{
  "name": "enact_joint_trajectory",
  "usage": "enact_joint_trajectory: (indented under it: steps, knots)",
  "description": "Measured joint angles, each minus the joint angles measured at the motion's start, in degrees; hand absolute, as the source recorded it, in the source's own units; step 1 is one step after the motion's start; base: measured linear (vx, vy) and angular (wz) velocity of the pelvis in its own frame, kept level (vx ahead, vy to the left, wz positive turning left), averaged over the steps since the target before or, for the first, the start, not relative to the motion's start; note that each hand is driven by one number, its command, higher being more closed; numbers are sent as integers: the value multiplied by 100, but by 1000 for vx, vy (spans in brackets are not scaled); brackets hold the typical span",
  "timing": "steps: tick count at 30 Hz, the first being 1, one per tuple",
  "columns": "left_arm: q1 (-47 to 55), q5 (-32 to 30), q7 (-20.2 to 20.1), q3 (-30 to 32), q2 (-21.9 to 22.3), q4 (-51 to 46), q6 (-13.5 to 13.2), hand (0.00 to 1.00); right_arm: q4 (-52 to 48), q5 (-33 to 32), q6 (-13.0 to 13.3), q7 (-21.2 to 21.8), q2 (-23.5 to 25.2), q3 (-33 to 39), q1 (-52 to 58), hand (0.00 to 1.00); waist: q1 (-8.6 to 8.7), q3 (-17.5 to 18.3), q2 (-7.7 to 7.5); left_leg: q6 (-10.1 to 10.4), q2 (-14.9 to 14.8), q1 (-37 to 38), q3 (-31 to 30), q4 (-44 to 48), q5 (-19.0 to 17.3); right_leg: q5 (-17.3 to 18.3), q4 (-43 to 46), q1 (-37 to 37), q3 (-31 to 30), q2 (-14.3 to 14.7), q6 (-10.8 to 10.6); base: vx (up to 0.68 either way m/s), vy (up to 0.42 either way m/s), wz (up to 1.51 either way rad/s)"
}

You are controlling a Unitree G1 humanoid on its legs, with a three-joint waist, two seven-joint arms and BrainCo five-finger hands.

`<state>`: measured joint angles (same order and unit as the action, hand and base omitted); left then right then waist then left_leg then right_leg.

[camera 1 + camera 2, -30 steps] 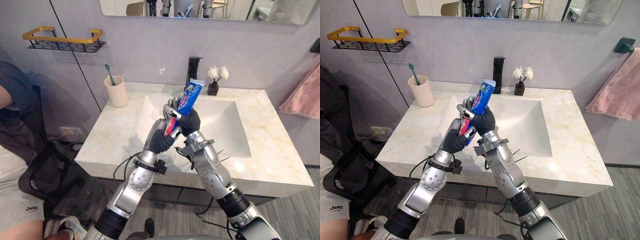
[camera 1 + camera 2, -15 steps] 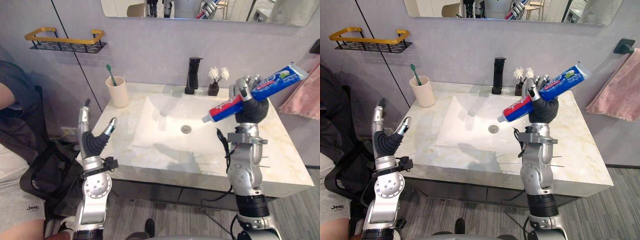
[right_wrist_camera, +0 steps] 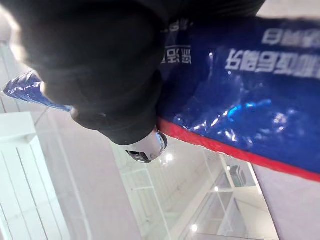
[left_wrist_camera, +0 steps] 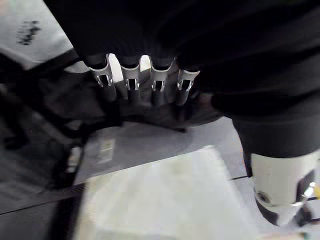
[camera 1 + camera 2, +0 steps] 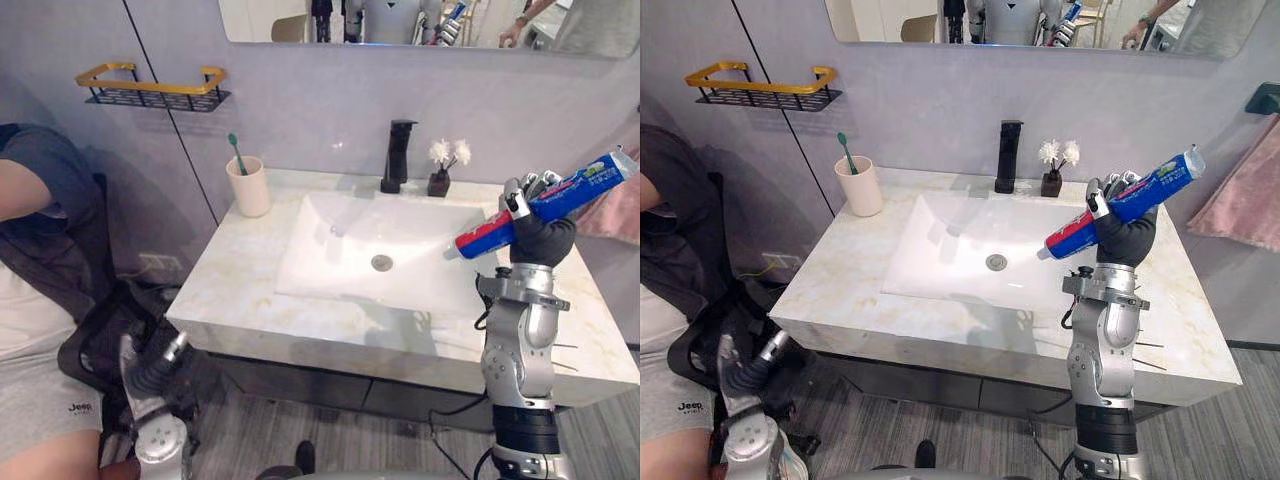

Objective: Organize washtable

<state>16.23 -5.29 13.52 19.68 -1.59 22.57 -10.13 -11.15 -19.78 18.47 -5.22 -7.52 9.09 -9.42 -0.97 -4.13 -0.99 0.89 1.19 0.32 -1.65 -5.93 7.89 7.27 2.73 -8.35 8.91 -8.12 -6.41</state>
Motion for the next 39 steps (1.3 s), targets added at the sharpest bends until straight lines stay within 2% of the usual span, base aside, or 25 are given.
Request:
enact_joint_trajectory:
  steps: [4,9,10,12,13,19,22,24,28,39]
  knots:
    - [47,-20,-244,-564,-142,770,31,0,394,245,-45,-174,-200,-3,-129,100,-118,37,-46,7,-3,-98,-74,1,7,3,5,74,42,3,-3,17,-18,8]
    - [63,-228,-495,-1110,-164,1422,84,0,938,627,-133,-420,-494,-91,-1005,100,-213,25,-73,22,-19,-168,-185,2,19,-2,9,81,104,22,-12,9,-22,10]
    - [62,-265,-544,-1254,-182,1531,86,0,1082,711,-139,-473,-646,-127,-1283,100,-297,17,-87,22,-27,-178,-201,1,19,-2,8,87,134,34,-13,4,-34,15]
    - [53,-378,-660,-1411,-248,1602,73,0,1389,786,-143,-519,-909,-210,-1862,100,-339,13,-108,47,-34,-255,-282,1,39,5,9,131,189,58,-3,-6,-37,16]
    - [34,-451,-727,-1538,-369,1633,75,0,1648,869,-144,-591,-1129,-373,-2452,100,-415,10,-114,67,-71,-378,-290,1,63,-1,15,249,189,111,5,-11,-33,2]
    - [-91,-507,-739,-1772,-573,1794,68,0,2562,907,-137,-833,-1619,-783,-4301,100,-760,-82,-255,88,-110,-620,-461,2,113,-13,-54,368,347,200,22,23,-40,12]
    - [-203,-509,-729,-1784,-613,1848,68,0,3092,913,-143,-1024,-1679,-957,-5124,100,-816,-211,-298,120,-105,-753,-612,35,181,-17,-93,378,516,202,29,35,-21,31]
    - [-314,-501,-725,-1816,-618,1848,61,0,3508,928,-151,-1158,-1737,-1003,-5597,100,-975,-289,-310,128,-109,-862,-665,35,201,-17,-99,456,566,218,29,-6,-19,21]
    - [-507,-432,-704,-1959,-665,1851,-29,0,4283,1086,-288,-1482,-1849,-1138,-6437,100,-1126,-563,-269,149,-82,-1104,-936,36,265,-16,-118,547,865,258,31,-22,-13,33]
    - [-696,-149,-568,-2094,-680,1856,-114,0,5289,1101,-555,-1858,-1858,-1220,-7391,100,-1509,-1056,-190,230,2,-1566,-1436,43,394,-8,-308,668,1445,348,44,8,-8,27]
